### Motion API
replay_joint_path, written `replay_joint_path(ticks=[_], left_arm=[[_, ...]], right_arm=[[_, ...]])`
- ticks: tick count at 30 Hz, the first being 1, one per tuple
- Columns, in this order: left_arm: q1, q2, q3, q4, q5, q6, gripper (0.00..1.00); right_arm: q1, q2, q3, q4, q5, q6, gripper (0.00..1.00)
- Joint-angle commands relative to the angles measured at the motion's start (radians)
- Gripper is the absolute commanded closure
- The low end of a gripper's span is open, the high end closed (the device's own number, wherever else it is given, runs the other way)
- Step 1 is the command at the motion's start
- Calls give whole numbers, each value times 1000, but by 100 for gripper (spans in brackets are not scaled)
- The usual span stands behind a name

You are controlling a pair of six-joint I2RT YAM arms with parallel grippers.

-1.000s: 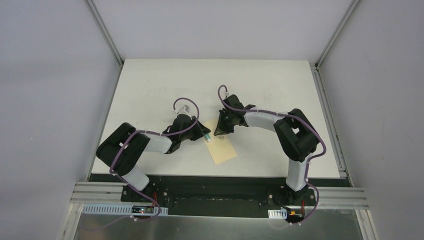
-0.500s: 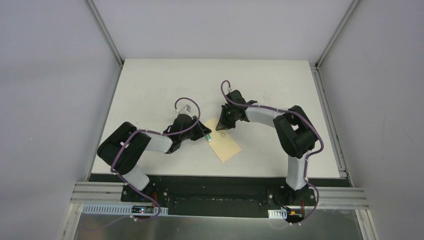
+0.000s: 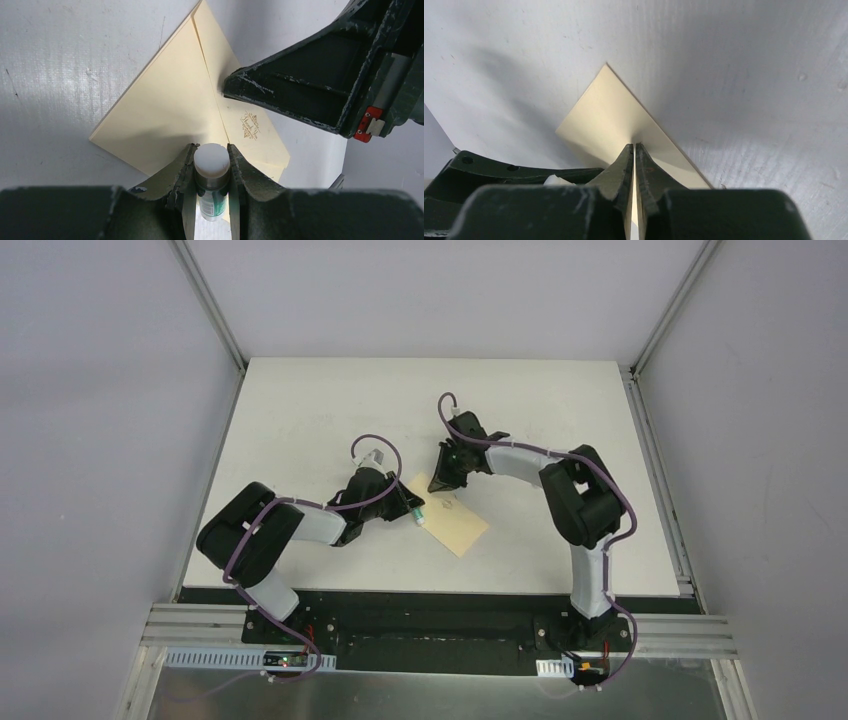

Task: Place the letter into the envelope and seal it
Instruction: Seal the envelope flap on the envelope.

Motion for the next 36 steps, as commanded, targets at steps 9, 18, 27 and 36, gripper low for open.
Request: replay_joint_path(ticks=[9, 18, 27, 36], left_arm=[[6, 59, -27, -155, 11, 37, 100], [7, 64, 4, -284, -58, -19, 100], [5, 79, 17, -315, -74, -46, 100], [5, 81, 20, -315, -71, -48, 100]], right_arm=[[-3, 47, 88, -19, 7, -18, 94], [-4, -66, -30, -10, 12, -20, 93], [9, -161, -134, -7, -1, -22, 92], [39, -171, -182, 5, 16, -10, 92]])
